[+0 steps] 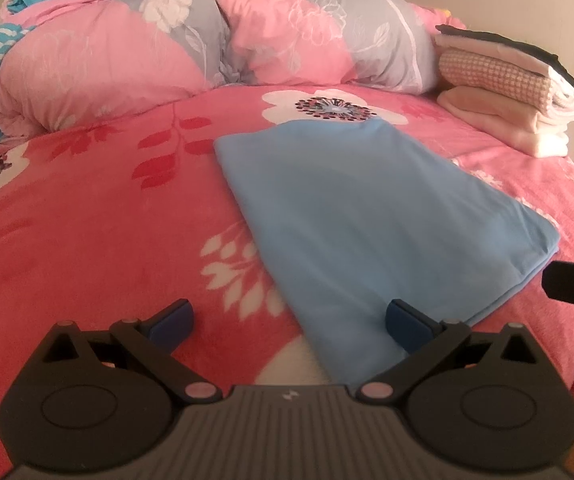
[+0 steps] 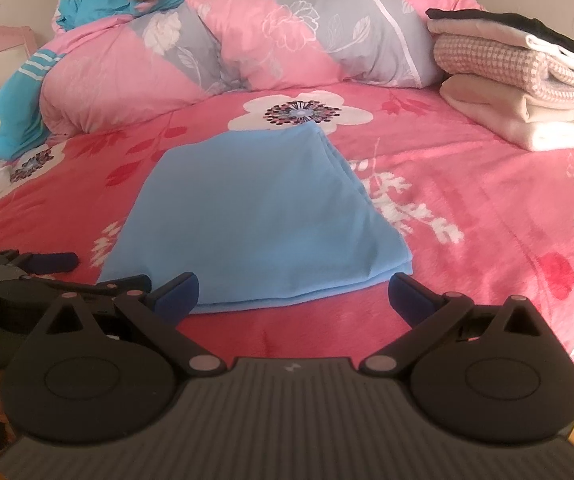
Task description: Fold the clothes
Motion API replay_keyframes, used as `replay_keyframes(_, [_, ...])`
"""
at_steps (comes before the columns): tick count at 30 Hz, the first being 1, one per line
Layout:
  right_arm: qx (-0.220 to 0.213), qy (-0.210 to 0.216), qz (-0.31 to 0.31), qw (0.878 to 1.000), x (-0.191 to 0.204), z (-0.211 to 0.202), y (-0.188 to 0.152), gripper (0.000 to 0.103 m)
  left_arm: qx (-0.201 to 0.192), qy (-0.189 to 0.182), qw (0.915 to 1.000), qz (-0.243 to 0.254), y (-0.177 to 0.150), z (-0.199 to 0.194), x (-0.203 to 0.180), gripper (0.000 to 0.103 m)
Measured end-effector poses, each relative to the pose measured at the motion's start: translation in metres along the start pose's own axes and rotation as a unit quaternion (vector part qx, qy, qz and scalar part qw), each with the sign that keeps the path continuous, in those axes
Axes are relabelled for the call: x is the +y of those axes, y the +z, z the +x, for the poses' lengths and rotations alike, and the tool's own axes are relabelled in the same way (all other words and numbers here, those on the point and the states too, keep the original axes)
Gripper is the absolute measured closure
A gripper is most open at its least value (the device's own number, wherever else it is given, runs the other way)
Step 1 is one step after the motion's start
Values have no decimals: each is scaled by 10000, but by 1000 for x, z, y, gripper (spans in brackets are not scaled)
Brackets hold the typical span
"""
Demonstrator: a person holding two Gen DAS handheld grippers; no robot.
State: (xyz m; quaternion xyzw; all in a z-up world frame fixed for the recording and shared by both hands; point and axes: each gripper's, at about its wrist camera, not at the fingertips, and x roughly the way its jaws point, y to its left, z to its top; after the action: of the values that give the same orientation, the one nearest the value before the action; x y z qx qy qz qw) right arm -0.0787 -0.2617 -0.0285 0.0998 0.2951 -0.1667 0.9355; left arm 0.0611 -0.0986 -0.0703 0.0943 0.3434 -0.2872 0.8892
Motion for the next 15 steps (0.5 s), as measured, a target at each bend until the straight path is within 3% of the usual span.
replay_keyframes(15, [-88, 101, -343, 9993, 13, 28, 5, 4, 98, -95, 9998, -142, 3, 1, 4, 0])
